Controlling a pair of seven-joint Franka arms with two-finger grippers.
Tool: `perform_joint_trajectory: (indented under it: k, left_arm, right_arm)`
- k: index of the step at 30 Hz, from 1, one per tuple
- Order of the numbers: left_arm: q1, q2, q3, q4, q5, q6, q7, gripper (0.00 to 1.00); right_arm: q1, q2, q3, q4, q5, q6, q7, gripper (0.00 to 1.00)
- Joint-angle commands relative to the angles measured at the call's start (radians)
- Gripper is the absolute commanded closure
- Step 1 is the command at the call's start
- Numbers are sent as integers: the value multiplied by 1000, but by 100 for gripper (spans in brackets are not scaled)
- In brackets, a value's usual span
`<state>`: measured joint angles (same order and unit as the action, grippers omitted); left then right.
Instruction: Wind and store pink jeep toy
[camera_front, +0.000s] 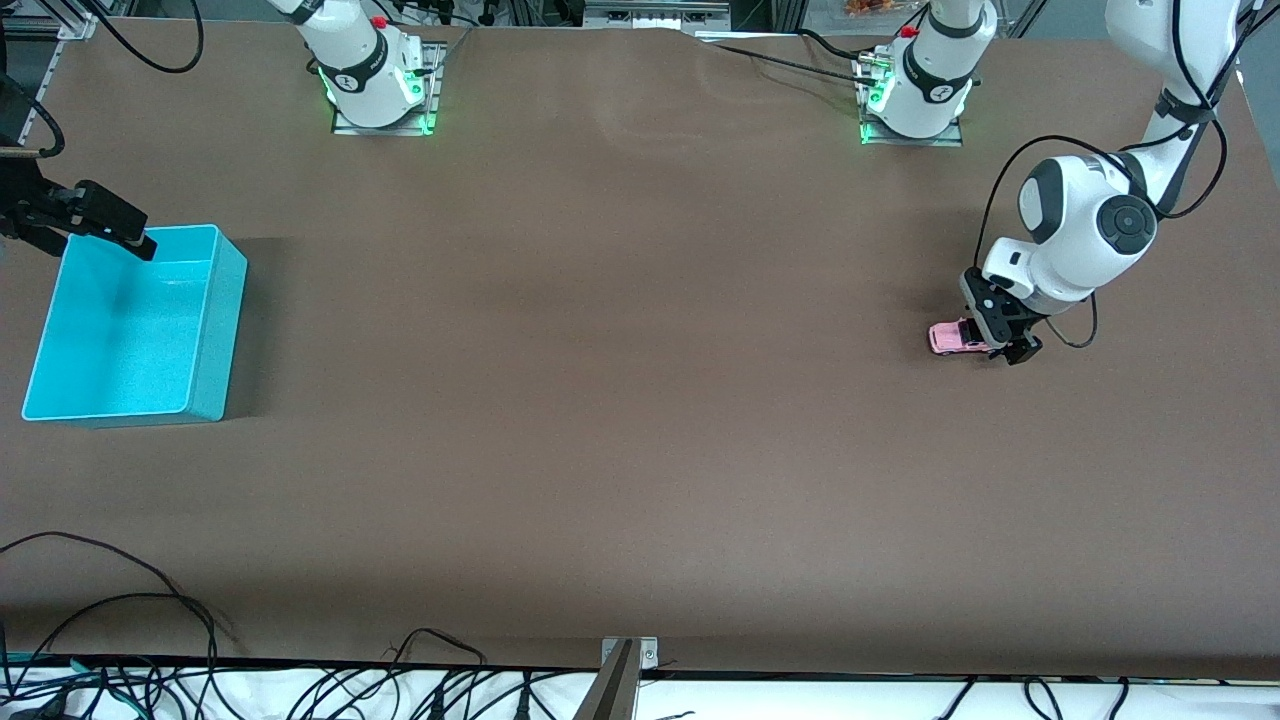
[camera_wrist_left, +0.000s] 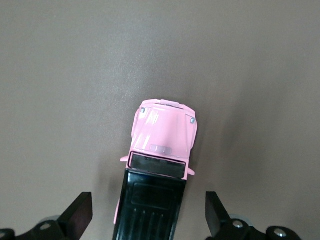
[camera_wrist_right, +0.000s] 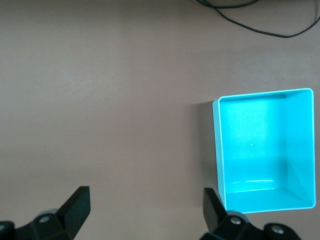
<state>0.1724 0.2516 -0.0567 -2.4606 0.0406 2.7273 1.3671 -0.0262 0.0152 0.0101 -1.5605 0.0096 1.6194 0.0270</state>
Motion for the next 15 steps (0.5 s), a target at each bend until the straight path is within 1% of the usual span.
perform_joint_trajectory:
  k: [1,2,7,8,13,15]
  left_arm:
    - [-2,15,0,5,-2,26,84,9]
    - [-2,15,0,5,-2,26,89,11]
    - [-2,14,0,0,-2,26,99,43]
    - [-1,14,0,-1,-4,26,99,47]
    - [-1,15,0,-1,-1,14,105,54]
    - [-1,15,0,-1,-1,12,116,59]
  right_arm:
    - [-3,9,-1,26,10,-7,-10,0]
    - [-3,9,-1,26,10,-7,-10,0]
    - [-3,9,-1,26,10,-7,-10,0]
    - [-3,8,-1,26,10,-7,-10,0]
    - [-3,9,-1,26,10,-7,-10,0]
    - [-3,9,-1,26,10,-7,-10,0]
